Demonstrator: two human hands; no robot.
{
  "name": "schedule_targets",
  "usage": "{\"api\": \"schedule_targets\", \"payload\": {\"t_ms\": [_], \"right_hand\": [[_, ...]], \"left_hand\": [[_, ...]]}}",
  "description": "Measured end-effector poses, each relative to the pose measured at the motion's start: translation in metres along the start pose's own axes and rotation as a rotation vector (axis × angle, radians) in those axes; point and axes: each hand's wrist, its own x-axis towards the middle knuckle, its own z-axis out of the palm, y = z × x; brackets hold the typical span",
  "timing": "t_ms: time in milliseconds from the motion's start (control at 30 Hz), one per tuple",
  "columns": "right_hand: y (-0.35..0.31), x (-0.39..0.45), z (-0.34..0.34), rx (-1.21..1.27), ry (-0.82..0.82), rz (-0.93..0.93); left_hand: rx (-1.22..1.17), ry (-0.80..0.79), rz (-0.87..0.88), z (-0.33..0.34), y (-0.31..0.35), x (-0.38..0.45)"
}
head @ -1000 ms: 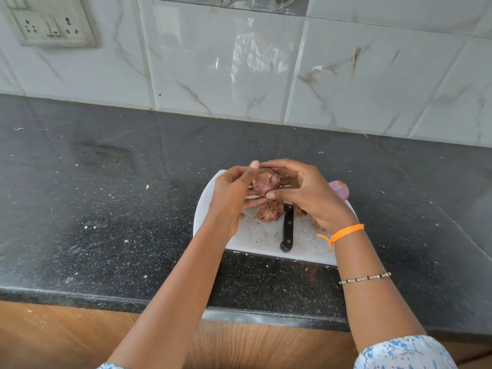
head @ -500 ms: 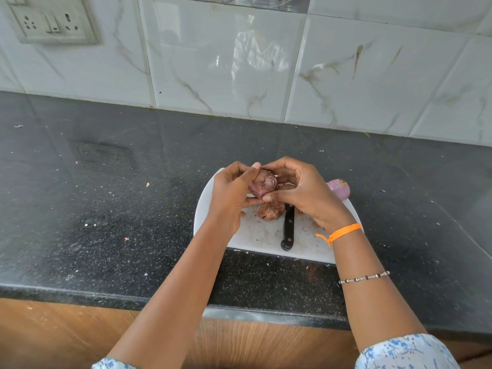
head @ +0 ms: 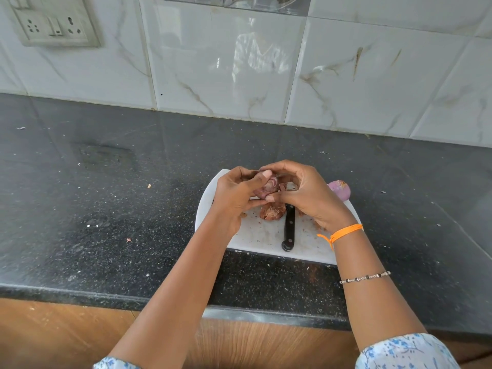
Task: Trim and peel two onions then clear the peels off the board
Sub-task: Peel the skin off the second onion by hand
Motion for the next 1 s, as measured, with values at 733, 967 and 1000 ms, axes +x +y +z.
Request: {"api": "schedule_targets", "payload": {"t_ms": [733,967,1000], "right_hand": [[-0.0021,-0.0003,0.003,-0.023,0.008,0.038],[-0.0012,-0.0002,0.0018,-0.009,-0.018,0.015],[-0.0003,-0.0001,0.0017,-0.005,-0.022,0.009]], "left_hand": [[0.108,0.055,-0.01,0.0003,0.0016,0.001],[0.04,0.078,0.02,-0.0017,0.0,0.0034],[0.022,0.079,0.024,-0.002,0.0,0.0041]]}}
